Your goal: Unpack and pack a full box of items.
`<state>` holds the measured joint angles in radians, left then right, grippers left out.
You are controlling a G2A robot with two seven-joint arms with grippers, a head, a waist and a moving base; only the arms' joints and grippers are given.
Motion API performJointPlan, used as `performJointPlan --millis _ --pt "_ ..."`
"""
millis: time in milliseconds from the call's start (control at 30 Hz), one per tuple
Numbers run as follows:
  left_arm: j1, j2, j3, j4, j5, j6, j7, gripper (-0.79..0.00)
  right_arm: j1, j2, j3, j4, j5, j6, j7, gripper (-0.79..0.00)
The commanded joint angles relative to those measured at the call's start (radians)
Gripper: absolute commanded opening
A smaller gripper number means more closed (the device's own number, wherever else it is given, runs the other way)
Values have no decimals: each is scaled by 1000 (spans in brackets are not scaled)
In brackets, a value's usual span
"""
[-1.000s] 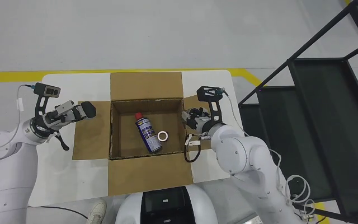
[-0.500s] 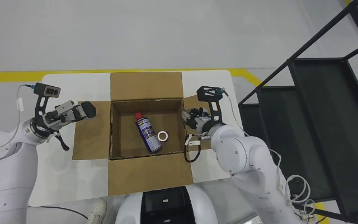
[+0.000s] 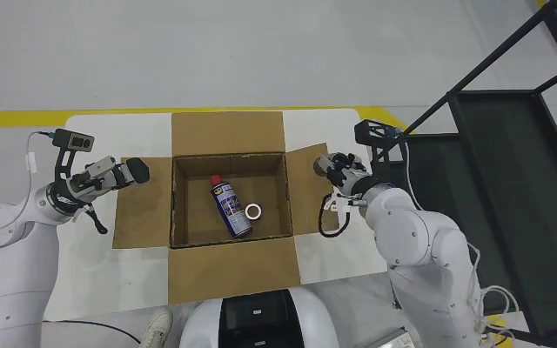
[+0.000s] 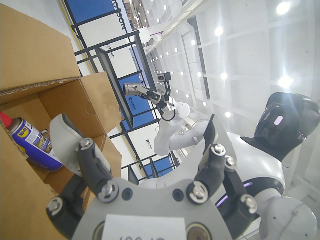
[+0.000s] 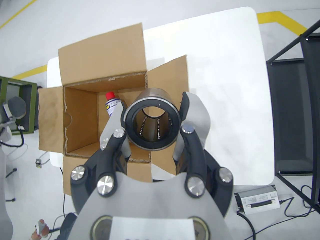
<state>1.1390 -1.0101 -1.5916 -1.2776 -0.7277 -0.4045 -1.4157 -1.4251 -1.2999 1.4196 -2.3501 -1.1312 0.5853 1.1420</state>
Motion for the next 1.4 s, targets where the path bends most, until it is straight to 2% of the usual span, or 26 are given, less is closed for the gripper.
performJointPlan --millis 0,200,333,567,1233,1367 --pt "0 0 0 0 0 0 0 0 -9 1 61 0 21 7 -9 -785" --pt "0 0 0 0 0 0 0 0 -67 5 189 1 66 22 -14 -785" --pt "0 0 0 0 0 0 0 0 -100 8 225 51 69 4 0 -785" --pt "0 0 0 0 0 0 0 0 -88 11 209 164 12 8 -9 -785" --pt "0 0 0 0 0 0 0 0 -88 11 209 164 12 8 -9 -785" --pt "0 0 0 0 0 0 0 0 -93 10 200 241 17 -25 -66 -785"
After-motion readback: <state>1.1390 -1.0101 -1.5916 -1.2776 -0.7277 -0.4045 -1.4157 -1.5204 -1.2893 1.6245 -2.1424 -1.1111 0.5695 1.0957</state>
